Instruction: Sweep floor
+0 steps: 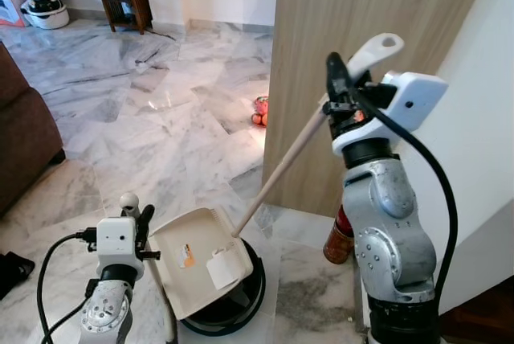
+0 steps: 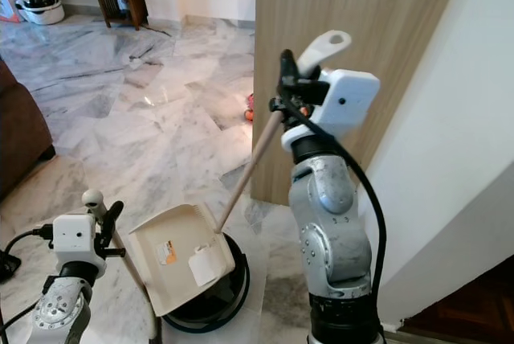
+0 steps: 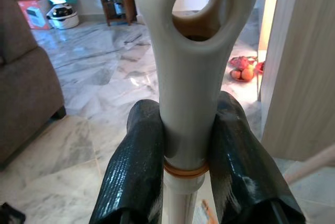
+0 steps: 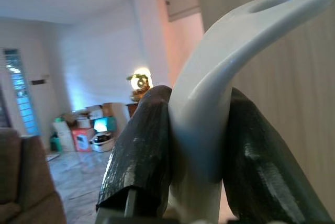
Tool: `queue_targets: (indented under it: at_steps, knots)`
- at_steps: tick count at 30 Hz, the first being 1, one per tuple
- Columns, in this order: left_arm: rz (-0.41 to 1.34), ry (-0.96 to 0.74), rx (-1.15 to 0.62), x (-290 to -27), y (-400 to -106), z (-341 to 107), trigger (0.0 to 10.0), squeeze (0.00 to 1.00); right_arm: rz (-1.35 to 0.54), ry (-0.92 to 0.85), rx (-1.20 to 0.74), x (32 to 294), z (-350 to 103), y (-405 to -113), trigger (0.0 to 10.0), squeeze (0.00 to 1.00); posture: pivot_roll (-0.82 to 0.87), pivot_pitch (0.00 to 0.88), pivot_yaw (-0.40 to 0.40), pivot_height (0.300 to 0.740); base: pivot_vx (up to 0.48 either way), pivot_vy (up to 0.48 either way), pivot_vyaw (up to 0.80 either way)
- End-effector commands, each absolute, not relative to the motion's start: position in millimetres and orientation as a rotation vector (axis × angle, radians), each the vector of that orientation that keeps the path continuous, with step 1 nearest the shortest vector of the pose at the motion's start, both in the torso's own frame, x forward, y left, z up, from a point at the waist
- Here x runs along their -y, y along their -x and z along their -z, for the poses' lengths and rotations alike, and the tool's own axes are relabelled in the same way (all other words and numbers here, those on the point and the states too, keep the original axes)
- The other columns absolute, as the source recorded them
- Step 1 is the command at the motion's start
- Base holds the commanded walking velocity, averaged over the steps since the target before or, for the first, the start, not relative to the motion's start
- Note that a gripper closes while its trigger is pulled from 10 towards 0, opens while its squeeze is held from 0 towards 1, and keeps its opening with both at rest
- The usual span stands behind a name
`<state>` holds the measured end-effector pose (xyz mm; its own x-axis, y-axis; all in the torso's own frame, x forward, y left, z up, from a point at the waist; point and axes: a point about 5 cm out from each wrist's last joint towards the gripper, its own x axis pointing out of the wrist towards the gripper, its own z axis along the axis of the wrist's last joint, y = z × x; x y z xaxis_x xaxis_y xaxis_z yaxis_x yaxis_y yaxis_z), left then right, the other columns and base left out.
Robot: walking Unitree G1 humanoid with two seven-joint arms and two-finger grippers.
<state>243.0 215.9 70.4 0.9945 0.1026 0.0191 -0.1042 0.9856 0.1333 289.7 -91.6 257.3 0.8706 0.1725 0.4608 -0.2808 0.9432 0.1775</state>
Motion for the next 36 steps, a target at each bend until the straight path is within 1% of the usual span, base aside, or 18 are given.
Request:
queue_targets:
  at_steps: [1,6,16,24,26,32,36]
  knots:
    - [-0.089,-0.162,0.068,-214,-245,-81,10.0,0.00,-0.266,-0.233,0.565,89,-274,-279,10.0,0.00,0.17,0.032,-0.003,0.740,0.000,0.000,0.00]
    - [-0.081,-0.165,0.069,-213,-246,-81,10.0,0.00,-0.315,-0.155,0.620,76,-276,-271,10.0,0.00,0.17,0.021,-0.001,0.740,0.000,0.000,0.00]
    - [-0.070,-0.169,0.069,-212,-248,-81,10.0,0.00,-0.415,-0.005,0.664,56,-268,-258,10.0,0.00,0.17,0.024,-0.003,0.740,0.000,0.000,0.00]
    - [-0.073,-0.171,0.070,-212,-247,-82,10.0,0.00,-0.474,-0.006,0.709,39,-269,-246,10.0,0.00,0.18,0.036,-0.006,0.740,0.000,0.000,0.00]
    - [-0.076,-0.174,0.071,-213,-247,-82,10.0,0.00,-0.463,-0.066,0.709,35,-272,-244,10.0,0.00,0.18,0.038,-0.006,0.740,0.000,0.000,0.00]
    - [-0.079,-0.176,0.072,-214,-247,-83,10.0,0.00,-0.379,-0.129,0.748,38,-280,-242,10.0,0.00,0.18,0.038,-0.006,0.740,0.000,0.000,0.00]
    - [-0.079,-0.178,0.074,-214,-247,-83,10.0,0.00,-0.368,-0.106,0.792,38,-283,-239,10.0,0.00,0.19,0.045,-0.004,0.740,0.000,0.000,0.00]
